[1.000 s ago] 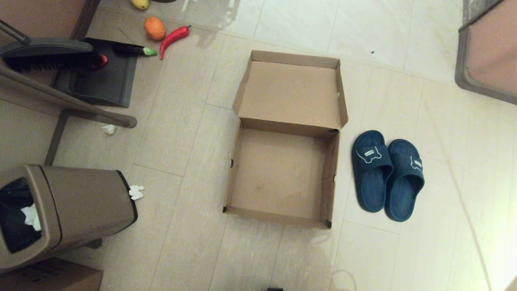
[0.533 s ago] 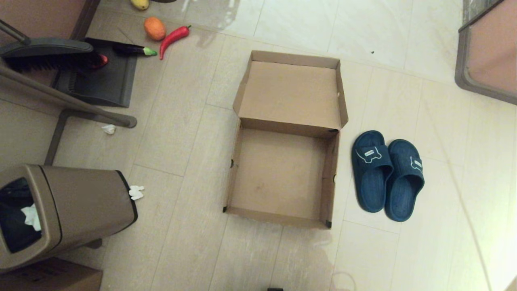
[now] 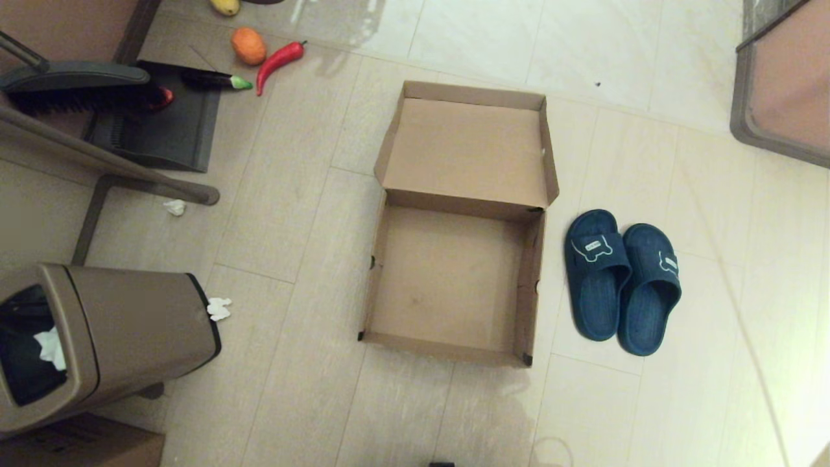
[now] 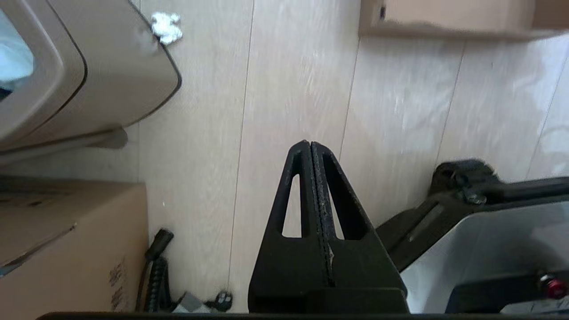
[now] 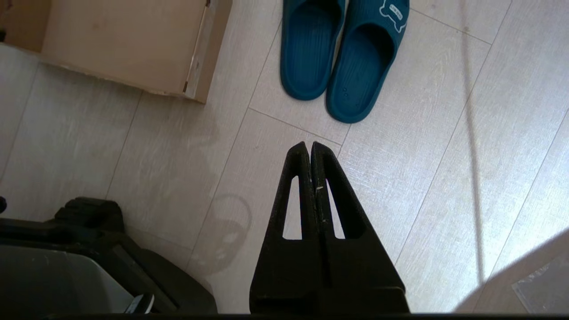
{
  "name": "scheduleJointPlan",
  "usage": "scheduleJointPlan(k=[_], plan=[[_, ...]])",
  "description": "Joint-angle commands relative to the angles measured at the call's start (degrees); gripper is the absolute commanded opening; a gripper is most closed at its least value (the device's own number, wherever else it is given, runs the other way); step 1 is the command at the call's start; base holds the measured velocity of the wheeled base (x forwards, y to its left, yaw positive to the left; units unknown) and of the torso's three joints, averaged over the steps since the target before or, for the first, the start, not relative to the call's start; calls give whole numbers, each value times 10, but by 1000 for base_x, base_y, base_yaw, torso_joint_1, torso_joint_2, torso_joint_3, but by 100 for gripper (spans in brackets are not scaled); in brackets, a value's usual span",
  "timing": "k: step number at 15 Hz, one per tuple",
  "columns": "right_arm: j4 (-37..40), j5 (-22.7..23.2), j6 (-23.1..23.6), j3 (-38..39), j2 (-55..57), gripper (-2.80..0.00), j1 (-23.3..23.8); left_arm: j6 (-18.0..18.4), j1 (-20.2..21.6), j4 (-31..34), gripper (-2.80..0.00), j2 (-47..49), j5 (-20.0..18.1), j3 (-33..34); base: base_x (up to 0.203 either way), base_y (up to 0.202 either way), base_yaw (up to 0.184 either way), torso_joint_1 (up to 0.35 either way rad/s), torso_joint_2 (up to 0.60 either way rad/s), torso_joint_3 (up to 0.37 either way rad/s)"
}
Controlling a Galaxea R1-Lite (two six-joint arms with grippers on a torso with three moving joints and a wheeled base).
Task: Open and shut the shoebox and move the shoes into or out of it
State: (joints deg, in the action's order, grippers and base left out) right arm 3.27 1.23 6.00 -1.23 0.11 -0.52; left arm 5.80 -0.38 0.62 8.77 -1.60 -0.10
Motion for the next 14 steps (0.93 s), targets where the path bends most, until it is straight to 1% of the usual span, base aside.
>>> scheduleJointPlan(k=[1,2,3,5,6,10,14], plan=[[0,1,-1,1,-1,-280,-1,-2,1,0,-280,-69,-5,1,0,0,0,0,0,0],[0,0,-2,1,-1,-280,-1,-3,2,0,-280,-87,-4,1,0,0,0,0,0,0],[-2,1,-4,3,-1,-280,-1,-9,4,1,-280,-89,5,1,0,0,0,0,0,0],[-31,0,-10,12,-1,-280,-1,-43,4,-2,-280,-89,16,1,0,0,0,0,0,0],[-29,0,-14,12,-1,-280,-1,-48,4,-2,-280,-89,17,1,0,0,0,0,0,0],[-29,2,-9,12,-1,-280,0,-49,4,-3,-280,-89,18,1,0,0,0,0,0,0],[-30,2,-13,12,-1,-280,-1,-49,4,-3,-280,-89,18,1,0,0,0,0,0,0]])
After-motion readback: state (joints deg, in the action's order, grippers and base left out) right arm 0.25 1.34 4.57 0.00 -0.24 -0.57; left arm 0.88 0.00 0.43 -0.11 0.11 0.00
